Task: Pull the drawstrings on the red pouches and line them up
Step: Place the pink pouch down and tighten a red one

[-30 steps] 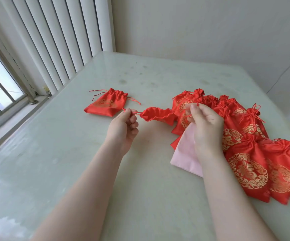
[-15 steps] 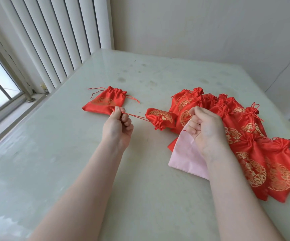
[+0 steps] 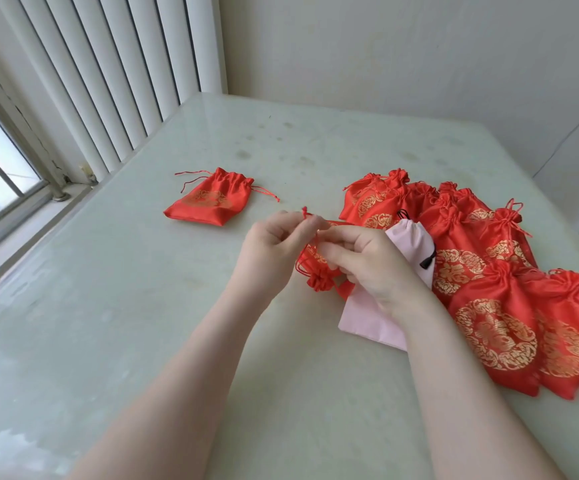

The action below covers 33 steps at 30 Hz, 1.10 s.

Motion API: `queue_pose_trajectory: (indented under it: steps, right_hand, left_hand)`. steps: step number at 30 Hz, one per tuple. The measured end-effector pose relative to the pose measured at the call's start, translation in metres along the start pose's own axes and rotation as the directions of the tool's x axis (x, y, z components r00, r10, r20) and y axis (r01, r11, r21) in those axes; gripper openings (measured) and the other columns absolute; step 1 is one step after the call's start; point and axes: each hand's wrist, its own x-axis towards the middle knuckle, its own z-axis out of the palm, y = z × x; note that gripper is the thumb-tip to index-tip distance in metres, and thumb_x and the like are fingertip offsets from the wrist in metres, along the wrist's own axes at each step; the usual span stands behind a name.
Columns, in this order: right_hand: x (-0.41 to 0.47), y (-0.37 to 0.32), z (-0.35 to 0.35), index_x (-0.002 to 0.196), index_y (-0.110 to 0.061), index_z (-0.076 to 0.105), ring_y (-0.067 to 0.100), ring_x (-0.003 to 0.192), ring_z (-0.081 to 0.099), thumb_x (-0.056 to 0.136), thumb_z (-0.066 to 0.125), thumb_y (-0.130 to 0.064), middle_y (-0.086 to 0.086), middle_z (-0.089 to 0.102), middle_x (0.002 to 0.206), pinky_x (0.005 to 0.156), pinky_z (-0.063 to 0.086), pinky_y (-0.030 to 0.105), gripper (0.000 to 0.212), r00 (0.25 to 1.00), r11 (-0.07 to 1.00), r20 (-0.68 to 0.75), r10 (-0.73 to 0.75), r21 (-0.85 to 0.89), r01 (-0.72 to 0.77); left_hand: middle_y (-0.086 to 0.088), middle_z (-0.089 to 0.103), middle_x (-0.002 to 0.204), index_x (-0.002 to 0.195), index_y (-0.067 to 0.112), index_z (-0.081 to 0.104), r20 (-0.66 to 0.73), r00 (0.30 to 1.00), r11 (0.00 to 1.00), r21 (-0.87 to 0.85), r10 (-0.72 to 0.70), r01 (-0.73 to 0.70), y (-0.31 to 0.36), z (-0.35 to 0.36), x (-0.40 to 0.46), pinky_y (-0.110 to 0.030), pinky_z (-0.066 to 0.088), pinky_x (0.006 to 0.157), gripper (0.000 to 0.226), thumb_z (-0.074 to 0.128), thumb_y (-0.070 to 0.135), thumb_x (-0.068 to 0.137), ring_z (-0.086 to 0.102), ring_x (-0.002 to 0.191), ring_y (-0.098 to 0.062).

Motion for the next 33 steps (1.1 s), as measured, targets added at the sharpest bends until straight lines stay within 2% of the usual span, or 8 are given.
queue_pose_trajectory:
  steps: [3,5,10,17,22,26,29,33]
  right_hand:
    - [0.000,0.002,0.008,0.081,-0.010,0.063,-0.002,0.044,0.044,0.083,0.061,0.004,-0.013,0.051,0.050,0.044,0.034,0.009,0.015,0.998,0.999,0.054,-0.032,-0.005,0.032]
    - [0.000,0.001,0.011,0.077,-0.007,0.061,-0.001,0.041,0.041,0.084,0.060,0.002,-0.012,0.049,0.047,0.043,0.034,0.010,0.011,0.997,0.998,0.052,-0.055,-0.001,0.055]
    - [0.003,-0.002,0.005,0.074,-0.012,0.057,0.002,0.038,0.032,0.092,0.051,-0.009,-0.006,0.045,0.049,0.039,0.022,0.012,0.019,0.993,0.976,-0.117,-0.014,0.213,0.039]
    - [0.005,0.000,0.000,0.074,-0.013,0.053,0.002,0.035,0.027,0.095,0.045,-0.011,-0.009,0.046,0.049,0.035,0.014,0.014,0.023,0.978,0.850,-0.142,0.150,0.524,-0.054]
    - [0.010,0.007,-0.013,0.077,-0.013,0.058,0.000,0.035,0.021,0.098,0.042,-0.014,-0.004,0.034,0.054,0.035,0.015,0.014,0.026,0.960,0.952,-0.259,0.103,0.304,-0.020]
    - [0.016,0.022,-0.018,0.094,-0.005,0.064,0.001,0.035,0.029,0.100,0.037,-0.024,-0.003,0.040,0.054,0.041,0.027,0.018,0.034,0.931,0.988,-0.332,0.152,0.042,-0.147]
    - [0.016,0.021,-0.019,0.075,-0.011,0.064,0.007,0.045,0.046,0.100,0.033,-0.034,-0.005,0.051,0.054,0.052,0.042,0.025,0.046,0.928,0.982,-0.346,0.136,-0.077,-0.172]
    - [0.012,0.008,-0.024,0.061,-0.017,0.059,-0.003,0.044,0.050,0.101,0.030,-0.031,-0.006,0.056,0.056,0.058,0.044,0.019,0.052,0.877,0.983,-0.478,-0.061,-0.180,-0.030]
  left_hand:
    - [0.004,0.046,0.072,0.065,0.038,0.070,-0.054,0.993,0.992,0.076,0.105,-0.101,-0.004,-0.001,0.001,-0.020,0.040,0.071,0.028,0.063,0.020,0.086,0.045,0.077,-0.005]
    - [-0.012,0.055,0.081,0.066,0.042,0.070,-0.024,0.994,0.993,0.057,0.104,-0.102,-0.005,-0.002,0.002,-0.027,0.043,0.076,0.025,0.061,0.025,0.083,0.047,0.083,-0.012]
    - [0.005,0.059,0.078,0.101,0.023,0.065,0.076,0.989,0.990,-0.054,-0.124,0.128,-0.007,-0.001,0.002,-0.015,0.034,0.051,0.019,0.048,0.029,0.096,0.043,0.052,-0.003]
    - [0.001,0.047,0.057,0.067,0.008,0.057,0.316,0.938,0.972,0.225,-0.142,0.071,-0.014,0.004,-0.004,-0.021,0.032,0.050,0.028,0.055,0.020,0.092,0.039,0.049,-0.006]
    - [-0.003,0.061,0.075,0.074,0.011,0.061,0.303,0.933,0.968,-0.090,-0.196,0.232,-0.011,0.002,-0.001,-0.017,0.036,0.051,0.033,0.040,0.013,0.098,0.048,0.058,-0.009]
    - [0.002,0.065,0.081,0.068,0.013,0.056,0.301,0.916,0.872,-0.329,-0.267,0.362,-0.014,0.003,0.000,-0.021,0.038,0.057,0.034,0.038,0.011,0.096,0.047,0.062,-0.012]
    - [-0.003,0.057,0.075,0.064,0.016,0.055,0.338,0.890,0.849,-0.325,-0.307,0.416,-0.016,0.007,0.000,-0.030,0.036,0.062,0.031,0.042,0.014,0.093,0.042,0.061,-0.016]
    - [0.002,0.052,0.057,0.052,0.020,0.046,0.305,0.903,0.934,-0.092,-0.303,0.345,-0.017,0.009,-0.002,-0.027,0.033,0.058,0.022,0.045,0.024,0.074,0.039,0.059,-0.017]
